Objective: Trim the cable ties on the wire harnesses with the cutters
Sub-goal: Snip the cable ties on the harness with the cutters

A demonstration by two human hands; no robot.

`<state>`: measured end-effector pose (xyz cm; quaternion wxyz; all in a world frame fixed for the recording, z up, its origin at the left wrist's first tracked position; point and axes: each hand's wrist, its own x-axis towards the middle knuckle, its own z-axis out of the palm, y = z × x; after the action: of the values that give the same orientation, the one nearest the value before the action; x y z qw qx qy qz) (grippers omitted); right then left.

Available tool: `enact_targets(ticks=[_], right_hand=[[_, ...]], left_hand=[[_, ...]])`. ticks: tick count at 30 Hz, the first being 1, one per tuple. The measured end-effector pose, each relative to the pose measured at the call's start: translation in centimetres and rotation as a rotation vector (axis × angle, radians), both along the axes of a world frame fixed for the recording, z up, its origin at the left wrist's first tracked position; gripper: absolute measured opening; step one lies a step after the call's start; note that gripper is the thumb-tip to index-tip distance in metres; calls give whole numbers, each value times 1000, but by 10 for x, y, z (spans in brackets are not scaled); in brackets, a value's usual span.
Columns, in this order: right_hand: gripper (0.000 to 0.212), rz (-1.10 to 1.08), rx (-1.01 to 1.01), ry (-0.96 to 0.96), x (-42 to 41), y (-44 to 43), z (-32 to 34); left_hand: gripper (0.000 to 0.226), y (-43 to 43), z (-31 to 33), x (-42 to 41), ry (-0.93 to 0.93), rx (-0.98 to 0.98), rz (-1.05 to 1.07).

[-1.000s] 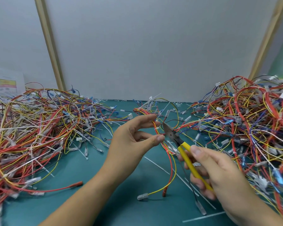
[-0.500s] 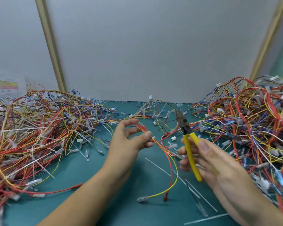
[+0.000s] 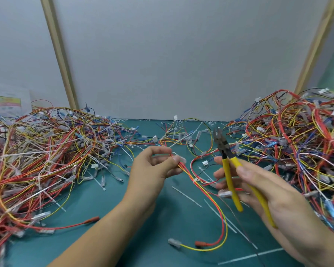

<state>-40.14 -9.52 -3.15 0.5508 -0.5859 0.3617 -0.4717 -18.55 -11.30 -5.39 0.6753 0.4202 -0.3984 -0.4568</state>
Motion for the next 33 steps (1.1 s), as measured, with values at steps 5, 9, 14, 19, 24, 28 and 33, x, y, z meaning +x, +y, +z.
enact_targets(ticks=[5,9,14,19,24,28,33], right_hand=[[39,-64,-98,103,4,2,3],[36,-75,-162,330,5,2,1],[46,-129,-285,585,3,4,-6],[55,-134,-290,611,5,8,-5],[42,-104,-211,500,9,8,-7],[37,-79,-131,390,11,9,-5],[42,-63,-89,373,11,8,-6]], left_hand=[[55,0,2,-3,-32,83,-55],[34,3,3,-5,-166,-1,-27],[36,7,3,-4,-330,-77,-26],[51,12,6,-11,-427,-218,-76],[51,13,7,-10,-465,-270,-70],[51,13,8,-9,-468,-282,-58],[52,13,7,-9,-455,-277,-68]])
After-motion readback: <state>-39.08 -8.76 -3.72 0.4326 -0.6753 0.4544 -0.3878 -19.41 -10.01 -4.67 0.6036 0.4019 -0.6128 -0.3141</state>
